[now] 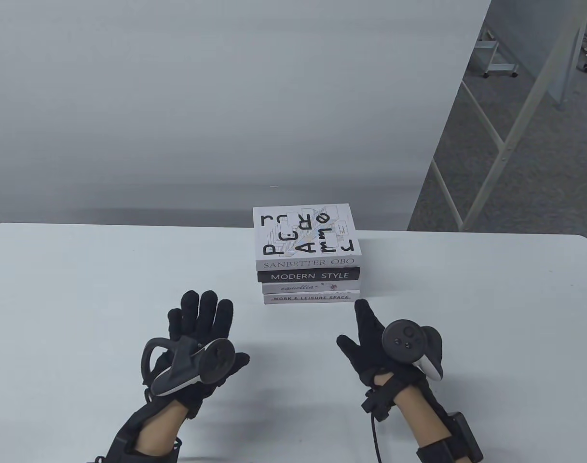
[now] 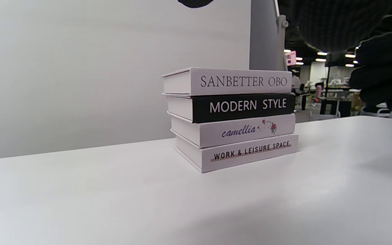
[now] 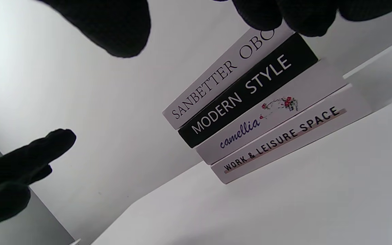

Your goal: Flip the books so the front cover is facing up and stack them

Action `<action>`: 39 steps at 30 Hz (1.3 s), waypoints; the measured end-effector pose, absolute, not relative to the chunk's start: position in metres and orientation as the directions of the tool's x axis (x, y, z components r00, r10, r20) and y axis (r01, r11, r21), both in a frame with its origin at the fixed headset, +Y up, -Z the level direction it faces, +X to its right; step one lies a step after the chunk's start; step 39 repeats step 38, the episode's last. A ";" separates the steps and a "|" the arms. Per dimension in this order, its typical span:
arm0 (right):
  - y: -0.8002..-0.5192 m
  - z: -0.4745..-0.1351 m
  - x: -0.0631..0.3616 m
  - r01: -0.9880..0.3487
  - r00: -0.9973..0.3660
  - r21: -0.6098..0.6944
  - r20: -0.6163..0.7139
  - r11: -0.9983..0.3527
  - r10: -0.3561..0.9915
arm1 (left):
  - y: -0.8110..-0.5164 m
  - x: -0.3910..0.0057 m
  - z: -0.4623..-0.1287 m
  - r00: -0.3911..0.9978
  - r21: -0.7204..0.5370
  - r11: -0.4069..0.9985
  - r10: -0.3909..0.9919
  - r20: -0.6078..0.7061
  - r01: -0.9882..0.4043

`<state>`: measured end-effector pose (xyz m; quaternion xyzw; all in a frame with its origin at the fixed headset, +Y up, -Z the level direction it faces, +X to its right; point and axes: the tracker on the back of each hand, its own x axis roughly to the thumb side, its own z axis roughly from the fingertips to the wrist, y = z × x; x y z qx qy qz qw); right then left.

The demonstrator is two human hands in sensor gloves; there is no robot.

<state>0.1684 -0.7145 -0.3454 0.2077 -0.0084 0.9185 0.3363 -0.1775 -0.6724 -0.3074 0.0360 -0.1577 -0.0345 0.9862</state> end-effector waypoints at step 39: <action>-0.704 -0.312 0.203 -0.112 -0.893 -0.019 0.441 -0.994 0.092 | -0.687 -0.167 -0.311 0.939 0.021 0.997 -0.075 0.336 0.072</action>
